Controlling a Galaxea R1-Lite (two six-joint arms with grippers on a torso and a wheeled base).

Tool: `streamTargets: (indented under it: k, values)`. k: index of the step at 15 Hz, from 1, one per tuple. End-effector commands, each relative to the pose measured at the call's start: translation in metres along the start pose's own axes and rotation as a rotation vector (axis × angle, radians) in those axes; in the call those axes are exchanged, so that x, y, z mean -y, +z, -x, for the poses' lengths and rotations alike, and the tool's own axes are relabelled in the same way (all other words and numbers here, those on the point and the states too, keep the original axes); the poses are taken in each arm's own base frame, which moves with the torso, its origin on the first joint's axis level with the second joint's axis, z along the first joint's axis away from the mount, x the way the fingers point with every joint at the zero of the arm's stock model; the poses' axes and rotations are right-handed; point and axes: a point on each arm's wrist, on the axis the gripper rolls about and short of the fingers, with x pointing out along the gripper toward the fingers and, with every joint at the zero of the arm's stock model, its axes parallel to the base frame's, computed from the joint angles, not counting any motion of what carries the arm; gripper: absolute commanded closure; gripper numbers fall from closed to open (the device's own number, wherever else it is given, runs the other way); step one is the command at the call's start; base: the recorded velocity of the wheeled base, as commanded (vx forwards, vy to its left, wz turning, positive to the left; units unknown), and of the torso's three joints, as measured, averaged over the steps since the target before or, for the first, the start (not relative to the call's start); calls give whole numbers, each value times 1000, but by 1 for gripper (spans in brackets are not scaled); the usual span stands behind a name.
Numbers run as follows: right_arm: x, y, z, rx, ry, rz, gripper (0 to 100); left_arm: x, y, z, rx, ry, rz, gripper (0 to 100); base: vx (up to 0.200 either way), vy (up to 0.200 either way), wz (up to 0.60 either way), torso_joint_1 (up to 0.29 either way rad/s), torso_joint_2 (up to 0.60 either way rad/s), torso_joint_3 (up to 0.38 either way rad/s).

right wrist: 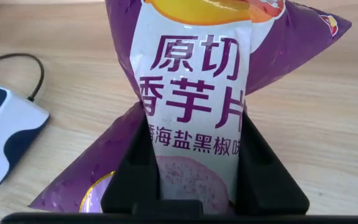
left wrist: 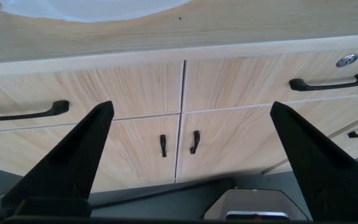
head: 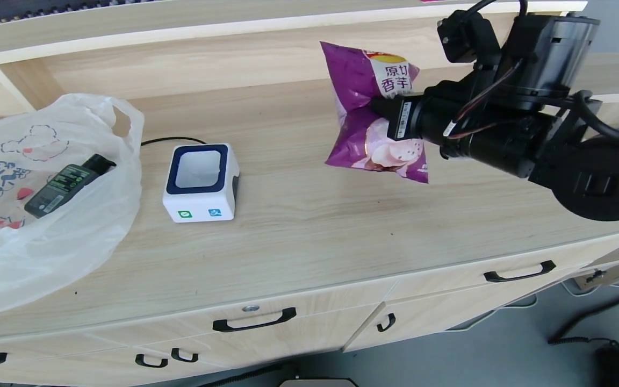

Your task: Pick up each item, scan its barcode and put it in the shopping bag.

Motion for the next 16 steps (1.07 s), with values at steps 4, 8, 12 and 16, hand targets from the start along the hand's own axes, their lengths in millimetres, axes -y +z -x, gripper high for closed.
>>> streamTargets:
  k: [4, 8, 12, 16]
  values:
    - [-15, 13, 53, 97, 132, -197, 100, 0, 0, 0, -2, 0, 0, 0, 0, 0, 0, 0, 0, 0]
    - [-36, 3, 88, 264, 232, -374, 100, 0, 0, 0, -2, -1, 0, 0, 0, 0, 0, 0, 0, 0]
    - [-48, -36, 119, 250, 318, -493, 100, 0, 0, 0, 0, 1, -1, 0, 0, 0, 0, 0, 0, 0]
    - [-53, -37, 137, 221, 372, -636, 100, 0, 0, 0, 3, -1, -4, 0, 0, 0, 0, 0, 0, 0]
